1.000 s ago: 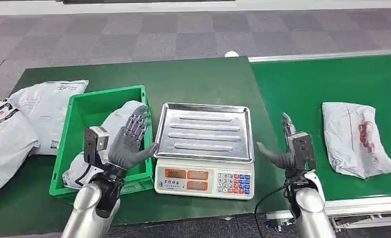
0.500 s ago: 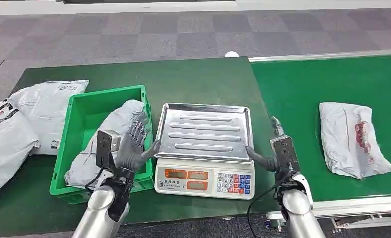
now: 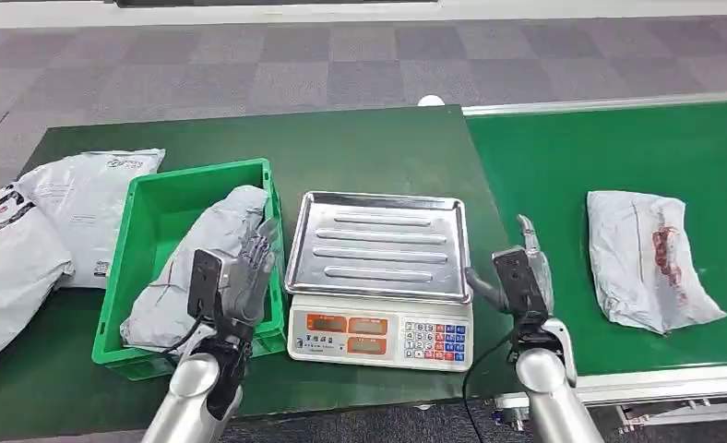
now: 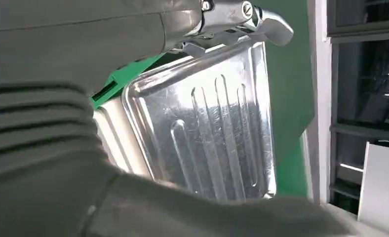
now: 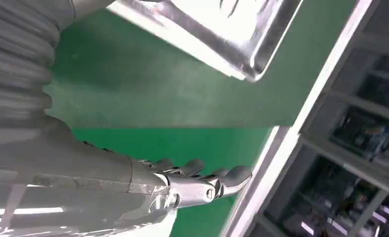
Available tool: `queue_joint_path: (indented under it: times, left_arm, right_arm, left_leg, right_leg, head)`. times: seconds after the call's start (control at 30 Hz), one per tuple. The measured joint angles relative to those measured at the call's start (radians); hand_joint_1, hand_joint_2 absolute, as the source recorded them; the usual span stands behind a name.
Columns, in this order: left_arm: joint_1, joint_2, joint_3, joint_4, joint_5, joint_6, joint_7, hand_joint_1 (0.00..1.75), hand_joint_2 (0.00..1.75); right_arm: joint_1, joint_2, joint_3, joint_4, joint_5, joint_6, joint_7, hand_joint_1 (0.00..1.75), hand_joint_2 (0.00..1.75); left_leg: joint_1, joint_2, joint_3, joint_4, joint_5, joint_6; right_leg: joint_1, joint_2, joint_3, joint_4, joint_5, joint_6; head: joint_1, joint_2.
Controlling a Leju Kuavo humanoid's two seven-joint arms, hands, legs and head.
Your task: Moved the parcel from conveyor to table for the left to box.
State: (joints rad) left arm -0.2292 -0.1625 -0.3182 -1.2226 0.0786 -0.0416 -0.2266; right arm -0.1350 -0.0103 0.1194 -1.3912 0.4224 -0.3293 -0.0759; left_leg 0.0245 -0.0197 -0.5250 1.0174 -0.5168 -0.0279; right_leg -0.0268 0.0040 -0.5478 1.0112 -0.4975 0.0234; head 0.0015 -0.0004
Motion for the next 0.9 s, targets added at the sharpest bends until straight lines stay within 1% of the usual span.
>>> queue_joint_path:
  times: [0.27, 0.5, 0.7, 0.9]
  left_arm:
    - [0.006, 0.006, 0.0, 0.001, -0.061, 0.021, 0.016, 0.0, 1.75]
    - [0.007, 0.006, 0.0, 0.006, -0.058, 0.021, 0.007, 0.0, 1.75]
    - [0.012, 0.006, 0.0, 0.006, -0.057, 0.021, 0.004, 0.0, 1.75]
    - [0.013, 0.007, 0.0, 0.006, -0.056, 0.021, 0.004, 0.0, 1.75]
  right_arm:
    - [-0.076, -0.062, -0.094, 0.141, 0.113, -0.088, 0.021, 0.0, 1.75]
    - [-0.162, -0.128, -0.186, 0.372, 0.274, -0.205, 0.073, 0.0, 1.75]
    - [-0.197, -0.163, -0.24, 0.515, 0.326, -0.222, 0.097, 0.0, 1.75]
    - [-0.214, -0.174, -0.256, 0.577, 0.333, -0.223, 0.1, 0.0, 1.75]
  left_leg:
    - [0.0, 0.0, 0.0, 0.0, 0.0, 0.0]
    - [0.0, 0.0, 0.0, 0.001, 0.0, 0.0]
    - [0.0, 0.0, 0.0, 0.0, 0.0, 0.0]
    - [0.0, 0.0, 0.0, 0.0, 0.0, 0.0]
  right_leg:
    - [0.0, 0.0, 0.0, 0.0, 0.001, 0.0]
    - [0.0, 0.0, 0.0, 0.0, 0.001, 0.0]
    - [0.0, 0.0, 0.0, 0.0, 0.001, 0.0]
    - [0.0, 0.0, 0.0, 0.0, 0.001, 0.0]
  head:
    - [0.0, 0.0]
    - [0.0, 0.0]
    - [0.0, 0.0]
    - [0.0, 0.0]
